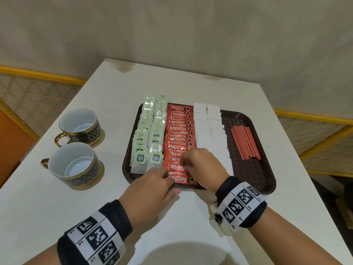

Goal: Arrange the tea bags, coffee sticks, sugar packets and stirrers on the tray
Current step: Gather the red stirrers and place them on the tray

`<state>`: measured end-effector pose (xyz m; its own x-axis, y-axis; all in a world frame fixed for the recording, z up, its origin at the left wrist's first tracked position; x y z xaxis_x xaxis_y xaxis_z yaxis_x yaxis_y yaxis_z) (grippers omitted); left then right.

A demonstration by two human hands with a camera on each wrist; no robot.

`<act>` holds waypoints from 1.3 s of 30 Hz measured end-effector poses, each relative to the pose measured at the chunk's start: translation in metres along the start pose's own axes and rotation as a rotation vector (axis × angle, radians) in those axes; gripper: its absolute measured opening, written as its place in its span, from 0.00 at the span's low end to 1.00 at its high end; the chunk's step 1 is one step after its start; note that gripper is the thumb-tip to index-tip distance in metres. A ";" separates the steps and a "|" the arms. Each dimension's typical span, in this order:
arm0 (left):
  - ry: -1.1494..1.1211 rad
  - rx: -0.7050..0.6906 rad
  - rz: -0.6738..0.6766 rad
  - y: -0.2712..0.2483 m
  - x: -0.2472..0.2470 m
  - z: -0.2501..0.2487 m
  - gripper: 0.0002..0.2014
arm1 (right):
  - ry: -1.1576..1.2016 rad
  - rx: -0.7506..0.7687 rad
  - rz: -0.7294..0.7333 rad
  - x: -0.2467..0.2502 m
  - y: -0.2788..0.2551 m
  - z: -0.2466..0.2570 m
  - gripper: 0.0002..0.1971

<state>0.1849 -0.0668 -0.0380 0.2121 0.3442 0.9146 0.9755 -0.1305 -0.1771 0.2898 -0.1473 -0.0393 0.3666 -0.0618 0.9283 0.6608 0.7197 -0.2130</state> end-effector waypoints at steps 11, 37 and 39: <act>0.071 0.124 -0.041 -0.018 0.017 0.032 0.19 | 0.059 -0.088 0.035 0.021 -0.080 -0.047 0.10; 0.309 0.115 0.084 0.001 0.023 0.023 0.11 | -0.158 -0.222 -0.028 0.004 -0.113 -0.106 0.11; 0.326 0.135 0.084 0.014 0.027 0.026 0.10 | -0.169 -0.217 -0.015 0.008 -0.105 -0.109 0.12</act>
<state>0.2055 -0.0349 -0.0258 0.2832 0.0197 0.9589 0.9590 -0.0139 -0.2829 0.2950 -0.2983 -0.0428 0.2526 0.0581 0.9658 0.7972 0.5532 -0.2418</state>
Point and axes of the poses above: each hand's wrist, its own y-axis towards the middle knuckle, its own x-axis out of the back of the hand, z = x × y, the point moved 7 cm from there along y, towards the middle knuckle, and after that the axes turned 4 degrees about z, right-handed, at the moved point
